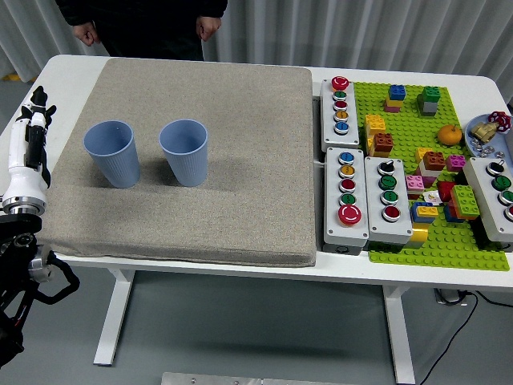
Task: Pick cup pour cup place
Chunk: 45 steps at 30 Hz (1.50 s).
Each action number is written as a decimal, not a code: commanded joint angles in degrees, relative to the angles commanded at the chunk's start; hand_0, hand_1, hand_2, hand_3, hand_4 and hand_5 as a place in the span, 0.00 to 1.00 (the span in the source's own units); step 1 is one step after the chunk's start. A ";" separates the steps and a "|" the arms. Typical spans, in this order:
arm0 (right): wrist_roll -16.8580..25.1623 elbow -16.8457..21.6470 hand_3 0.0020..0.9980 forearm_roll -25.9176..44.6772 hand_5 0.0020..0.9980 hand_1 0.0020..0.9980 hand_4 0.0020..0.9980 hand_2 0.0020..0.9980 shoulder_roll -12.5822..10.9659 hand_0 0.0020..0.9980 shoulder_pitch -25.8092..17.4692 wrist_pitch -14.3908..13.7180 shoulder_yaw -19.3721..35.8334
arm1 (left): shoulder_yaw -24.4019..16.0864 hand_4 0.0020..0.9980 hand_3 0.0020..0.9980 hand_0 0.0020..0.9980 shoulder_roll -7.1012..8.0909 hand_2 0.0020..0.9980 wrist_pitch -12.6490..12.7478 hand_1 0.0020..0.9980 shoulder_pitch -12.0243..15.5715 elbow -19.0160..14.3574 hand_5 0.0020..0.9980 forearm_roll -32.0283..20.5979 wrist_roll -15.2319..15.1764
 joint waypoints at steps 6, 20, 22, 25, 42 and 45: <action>0.04 0.00 0.64 0.04 0.38 0.70 0.22 0.72 -0.02 0.74 0.02 0.00 0.02 | -0.41 0.74 0.98 0.74 0.05 0.99 -0.27 0.87 0.02 -0.21 1.00 -0.09 -0.21; 0.02 0.00 0.64 0.18 0.38 0.70 0.22 0.72 -0.04 0.74 0.19 -0.02 0.07 | -0.73 0.74 0.98 0.68 0.03 0.98 -0.08 0.82 -0.24 -0.32 1.00 -0.05 -0.15; 0.02 0.00 0.64 0.14 0.38 0.70 0.22 0.72 -0.04 0.74 0.18 -0.01 0.11 | -0.72 0.74 0.98 0.68 0.04 0.98 -0.05 0.82 -0.24 -0.33 1.00 0.00 -0.17; 0.01 0.00 0.64 0.18 0.38 0.70 0.22 0.72 -0.03 0.74 0.17 -0.02 0.14 | -0.76 0.74 0.98 0.69 0.04 0.98 0.02 0.81 -0.21 -0.35 1.00 0.03 -0.20; 0.01 0.00 0.64 0.12 0.38 0.70 0.22 0.72 -0.04 0.74 0.24 -0.05 0.20 | -1.05 0.76 0.98 0.70 -0.10 0.97 -0.16 0.81 -0.29 -0.09 1.00 -0.50 0.11; 0.01 0.00 0.64 0.14 0.38 0.70 0.22 0.72 -0.03 0.74 0.21 -0.05 0.16 | -1.18 0.76 0.98 0.70 -0.15 0.97 -0.52 0.81 -0.27 -0.02 1.00 -1.06 0.39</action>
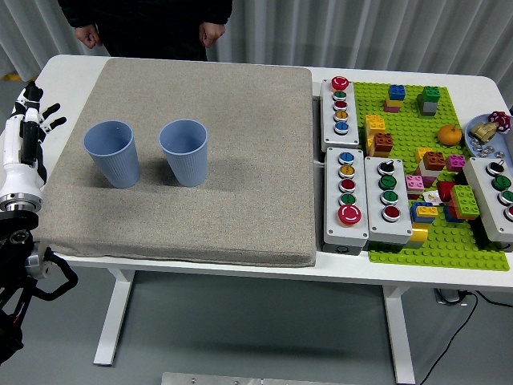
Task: Pick cup pour cup place
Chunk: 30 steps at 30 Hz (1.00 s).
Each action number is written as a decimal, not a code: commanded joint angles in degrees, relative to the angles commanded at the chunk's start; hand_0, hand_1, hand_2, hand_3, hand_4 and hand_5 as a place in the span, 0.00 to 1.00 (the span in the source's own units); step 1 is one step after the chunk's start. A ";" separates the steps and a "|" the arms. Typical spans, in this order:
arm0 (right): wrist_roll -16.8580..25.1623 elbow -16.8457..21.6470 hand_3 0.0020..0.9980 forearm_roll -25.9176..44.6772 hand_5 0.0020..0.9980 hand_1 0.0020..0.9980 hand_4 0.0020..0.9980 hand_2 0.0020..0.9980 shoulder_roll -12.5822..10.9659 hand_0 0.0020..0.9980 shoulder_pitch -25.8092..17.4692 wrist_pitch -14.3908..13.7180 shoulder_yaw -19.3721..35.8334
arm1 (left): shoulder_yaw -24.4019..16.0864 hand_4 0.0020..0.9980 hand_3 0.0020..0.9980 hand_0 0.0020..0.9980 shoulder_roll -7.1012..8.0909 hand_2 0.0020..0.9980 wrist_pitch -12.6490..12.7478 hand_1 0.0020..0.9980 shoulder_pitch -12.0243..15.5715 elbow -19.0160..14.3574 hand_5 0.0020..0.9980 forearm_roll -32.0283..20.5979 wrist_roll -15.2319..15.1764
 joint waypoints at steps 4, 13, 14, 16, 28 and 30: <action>0.00 0.00 0.64 -0.11 0.38 0.70 0.22 0.72 0.02 0.74 -0.12 0.02 0.02 | 0.03 0.76 0.98 0.72 0.02 0.97 -0.14 0.81 0.06 -0.03 1.00 -0.04 0.25; -0.03 0.00 0.64 -0.25 0.38 0.70 0.22 0.72 0.07 0.74 -0.28 0.02 0.06 | 0.16 0.76 0.98 0.72 0.04 0.97 -0.01 0.81 0.09 -0.06 1.00 0.32 0.10; -0.02 0.00 0.64 -0.19 0.38 0.70 0.22 0.72 0.06 0.74 -0.30 0.02 0.00 | 0.16 0.76 0.98 0.72 0.02 0.97 -0.01 0.81 0.11 -0.08 1.00 0.52 0.10; -0.01 0.00 0.64 -0.28 0.38 0.70 0.22 0.72 0.08 0.74 -0.36 0.02 0.04 | 0.14 0.75 0.98 0.72 -0.03 0.97 0.03 0.81 0.19 -0.06 1.00 0.69 0.10; 0.13 0.00 0.64 -0.15 0.38 0.70 0.22 0.72 0.02 0.74 -0.29 -0.04 -0.01 | -0.08 0.75 0.97 0.73 -0.09 0.96 0.10 0.81 0.22 -0.01 1.00 0.56 0.14; 0.14 0.00 0.64 -0.11 0.38 0.70 0.22 0.72 0.00 0.74 -0.23 -0.05 -0.02 | -0.07 0.75 0.97 0.73 -0.16 0.96 0.16 0.81 0.16 -0.01 1.00 0.38 0.15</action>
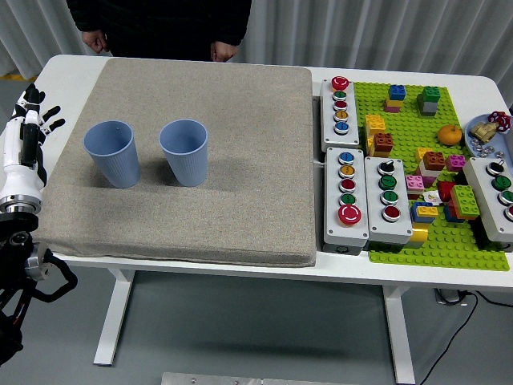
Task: Pick cup pour cup place
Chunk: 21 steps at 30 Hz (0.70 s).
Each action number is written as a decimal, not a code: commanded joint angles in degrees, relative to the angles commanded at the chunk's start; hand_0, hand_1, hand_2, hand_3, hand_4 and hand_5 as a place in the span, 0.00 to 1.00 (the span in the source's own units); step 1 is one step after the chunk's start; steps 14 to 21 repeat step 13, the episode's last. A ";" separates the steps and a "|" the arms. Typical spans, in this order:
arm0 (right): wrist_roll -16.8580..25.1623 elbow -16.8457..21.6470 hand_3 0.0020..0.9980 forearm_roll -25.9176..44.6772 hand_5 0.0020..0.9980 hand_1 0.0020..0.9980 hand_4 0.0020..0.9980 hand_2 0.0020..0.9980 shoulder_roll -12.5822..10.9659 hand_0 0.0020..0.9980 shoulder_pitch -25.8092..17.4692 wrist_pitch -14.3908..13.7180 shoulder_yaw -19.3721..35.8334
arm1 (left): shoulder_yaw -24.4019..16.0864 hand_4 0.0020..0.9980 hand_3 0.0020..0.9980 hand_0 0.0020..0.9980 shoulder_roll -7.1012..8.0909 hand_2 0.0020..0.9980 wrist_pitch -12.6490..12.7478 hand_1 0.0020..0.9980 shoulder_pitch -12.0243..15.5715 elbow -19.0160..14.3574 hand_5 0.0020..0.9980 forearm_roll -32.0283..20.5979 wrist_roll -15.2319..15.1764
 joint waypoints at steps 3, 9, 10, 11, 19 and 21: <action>0.02 0.00 0.64 0.04 0.38 0.70 0.22 0.72 -0.02 0.74 0.11 -0.02 0.03 | 0.06 0.74 0.97 0.74 -0.12 0.96 0.01 0.81 -0.11 0.04 1.00 -0.22 -0.02; 0.03 0.00 0.64 0.06 0.37 0.70 0.22 0.72 -0.05 0.74 0.23 -0.05 0.12 | 0.05 0.74 0.97 0.75 -0.26 0.96 0.13 0.80 -0.21 0.16 1.00 -0.43 -0.02; 0.03 0.00 0.64 0.04 0.37 0.70 0.22 0.72 -0.05 0.74 0.23 -0.04 0.13 | 0.05 0.74 0.97 0.75 -0.27 0.96 0.17 0.80 -0.22 0.15 1.00 -0.46 -0.02; 0.03 0.00 0.64 0.01 0.37 0.70 0.22 0.72 -0.06 0.74 0.24 -0.03 0.14 | 0.04 0.74 0.97 0.75 -0.28 0.96 0.24 0.80 -0.22 0.15 1.00 -0.50 -0.04; 0.05 0.00 0.64 0.16 0.37 0.70 0.22 0.72 -0.07 0.74 0.25 -0.07 0.14 | 0.02 0.74 0.97 0.75 -0.34 0.96 0.31 0.80 -0.26 0.20 1.00 -0.51 0.00; 0.05 0.00 0.64 0.16 0.37 0.70 0.22 0.72 -0.07 0.74 0.25 -0.07 0.14 | 0.02 0.74 0.97 0.75 -0.34 0.96 0.31 0.80 -0.26 0.20 1.00 -0.51 0.00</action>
